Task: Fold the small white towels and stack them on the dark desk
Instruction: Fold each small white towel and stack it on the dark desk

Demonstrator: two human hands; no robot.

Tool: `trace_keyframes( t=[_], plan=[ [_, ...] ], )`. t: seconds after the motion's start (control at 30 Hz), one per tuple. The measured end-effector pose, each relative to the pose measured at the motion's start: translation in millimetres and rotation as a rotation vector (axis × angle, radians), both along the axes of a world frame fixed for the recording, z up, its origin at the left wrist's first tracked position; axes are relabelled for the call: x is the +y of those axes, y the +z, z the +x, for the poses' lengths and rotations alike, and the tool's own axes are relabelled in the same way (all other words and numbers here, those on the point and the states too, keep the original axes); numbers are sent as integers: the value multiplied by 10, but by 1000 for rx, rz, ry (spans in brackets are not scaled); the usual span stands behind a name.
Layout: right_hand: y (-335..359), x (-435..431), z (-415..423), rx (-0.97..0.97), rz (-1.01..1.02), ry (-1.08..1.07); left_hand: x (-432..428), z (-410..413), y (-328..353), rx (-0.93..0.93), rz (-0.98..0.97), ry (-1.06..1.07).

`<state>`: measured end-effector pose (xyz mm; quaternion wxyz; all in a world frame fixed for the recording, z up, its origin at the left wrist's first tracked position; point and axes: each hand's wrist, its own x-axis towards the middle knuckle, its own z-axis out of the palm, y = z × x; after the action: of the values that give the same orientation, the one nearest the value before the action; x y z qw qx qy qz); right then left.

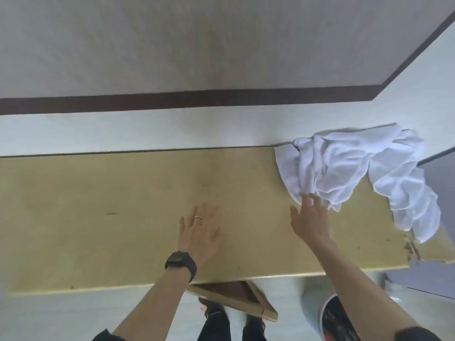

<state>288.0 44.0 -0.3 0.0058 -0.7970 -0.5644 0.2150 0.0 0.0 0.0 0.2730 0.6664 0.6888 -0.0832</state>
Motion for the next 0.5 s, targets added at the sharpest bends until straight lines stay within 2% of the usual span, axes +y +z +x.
trace_keyframes(
  t=[0.13,0.3,0.4,0.5],
  plan=[
    [-145,38,-23,-22,32,-64,35,-114,-294,51,-23,-70],
    [-151,-101,-279,28,63,84,103,-165,-207,22,-83,-121],
    [15,-222,-476,99,-50,226,203,-190,34,-73,-173,-90],
    [303,-387,-681,182,-81,289,223,-127,340,-208,-77,-71]
  ],
)
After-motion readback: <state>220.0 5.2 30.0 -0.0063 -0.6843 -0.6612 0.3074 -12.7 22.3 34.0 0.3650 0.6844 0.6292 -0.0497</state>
